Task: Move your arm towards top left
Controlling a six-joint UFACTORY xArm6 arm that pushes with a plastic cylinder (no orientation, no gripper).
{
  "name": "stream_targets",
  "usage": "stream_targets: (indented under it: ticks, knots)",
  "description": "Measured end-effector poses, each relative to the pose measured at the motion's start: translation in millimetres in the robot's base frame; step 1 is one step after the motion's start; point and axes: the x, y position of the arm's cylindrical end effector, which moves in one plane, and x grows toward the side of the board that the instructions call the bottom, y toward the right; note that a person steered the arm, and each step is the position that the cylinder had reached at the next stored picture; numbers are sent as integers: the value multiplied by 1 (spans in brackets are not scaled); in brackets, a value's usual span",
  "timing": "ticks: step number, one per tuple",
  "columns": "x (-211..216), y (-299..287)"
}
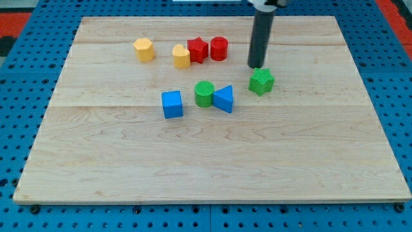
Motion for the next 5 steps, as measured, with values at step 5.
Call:
stream_targets:
  ticks: [5]
  knots:
    - [0, -185]
